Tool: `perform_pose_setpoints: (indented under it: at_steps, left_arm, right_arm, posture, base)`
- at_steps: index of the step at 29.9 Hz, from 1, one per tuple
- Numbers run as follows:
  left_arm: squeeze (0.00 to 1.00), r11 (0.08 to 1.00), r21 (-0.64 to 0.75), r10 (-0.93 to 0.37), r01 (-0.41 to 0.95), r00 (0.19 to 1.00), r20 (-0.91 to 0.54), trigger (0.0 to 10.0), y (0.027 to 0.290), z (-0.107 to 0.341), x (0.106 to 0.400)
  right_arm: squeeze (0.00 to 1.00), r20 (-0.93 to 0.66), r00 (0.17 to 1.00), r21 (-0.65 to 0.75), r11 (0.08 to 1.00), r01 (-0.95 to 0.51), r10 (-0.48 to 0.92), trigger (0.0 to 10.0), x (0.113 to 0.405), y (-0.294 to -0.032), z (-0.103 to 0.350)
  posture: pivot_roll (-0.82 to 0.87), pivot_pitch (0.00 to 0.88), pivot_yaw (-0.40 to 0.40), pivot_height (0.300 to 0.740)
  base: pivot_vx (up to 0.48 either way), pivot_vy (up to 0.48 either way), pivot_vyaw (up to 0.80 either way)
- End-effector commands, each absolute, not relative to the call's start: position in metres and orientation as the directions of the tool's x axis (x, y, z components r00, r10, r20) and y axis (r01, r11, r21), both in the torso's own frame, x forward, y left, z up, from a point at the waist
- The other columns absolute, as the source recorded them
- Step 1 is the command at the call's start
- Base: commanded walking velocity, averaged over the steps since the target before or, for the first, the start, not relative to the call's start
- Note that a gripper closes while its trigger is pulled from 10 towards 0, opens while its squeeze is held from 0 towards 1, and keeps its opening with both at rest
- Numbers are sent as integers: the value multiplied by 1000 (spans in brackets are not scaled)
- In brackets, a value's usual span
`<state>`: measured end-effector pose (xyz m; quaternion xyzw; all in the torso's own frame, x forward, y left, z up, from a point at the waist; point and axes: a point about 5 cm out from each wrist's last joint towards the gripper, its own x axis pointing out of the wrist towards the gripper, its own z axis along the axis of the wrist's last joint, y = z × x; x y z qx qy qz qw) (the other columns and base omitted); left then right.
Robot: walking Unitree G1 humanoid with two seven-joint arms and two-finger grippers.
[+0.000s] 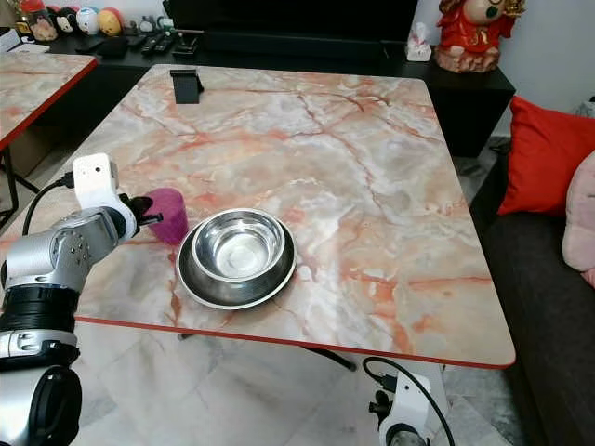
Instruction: Setting the table
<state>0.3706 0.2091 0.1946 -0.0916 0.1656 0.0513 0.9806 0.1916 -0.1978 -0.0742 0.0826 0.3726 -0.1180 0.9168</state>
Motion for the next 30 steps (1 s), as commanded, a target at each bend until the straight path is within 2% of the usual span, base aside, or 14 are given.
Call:
perform_pose_setpoints:
  at_steps: [1, 13, 29, 30]
  left_arm:
    - [1000, 978, -166, 68, -125, 947, -315, 10000, 208, 200, 371]
    - [1000, 973, -198, 69, -116, 971, -229, 10000, 207, 213, 373]
    - [1000, 967, -223, 75, -126, 972, -224, 10000, 209, 209, 372]
    - [918, 966, -227, 74, -124, 973, -217, 10000, 209, 210, 372]
  right_arm:
    - [0, -722, 675, 55, 959, 279, -155, 10000, 186, -198, -78]
    - [0, -723, 674, 53, 959, 278, -155, 10000, 185, -199, -78]
    - [0, -724, 673, 53, 960, 274, -152, 10000, 185, -198, -78]
    - [0, -724, 673, 53, 961, 272, -151, 10000, 185, -198, -78]
  posture:
    - [41, 60, -8, 740]
    - [43, 59, -12, 740]
    - [42, 59, -14, 740]
    - [43, 60, -15, 740]
  base:
    - [0, 0, 0]
    - [0, 0, 0]
    - [0, 0, 0]
    - [0, 0, 0]
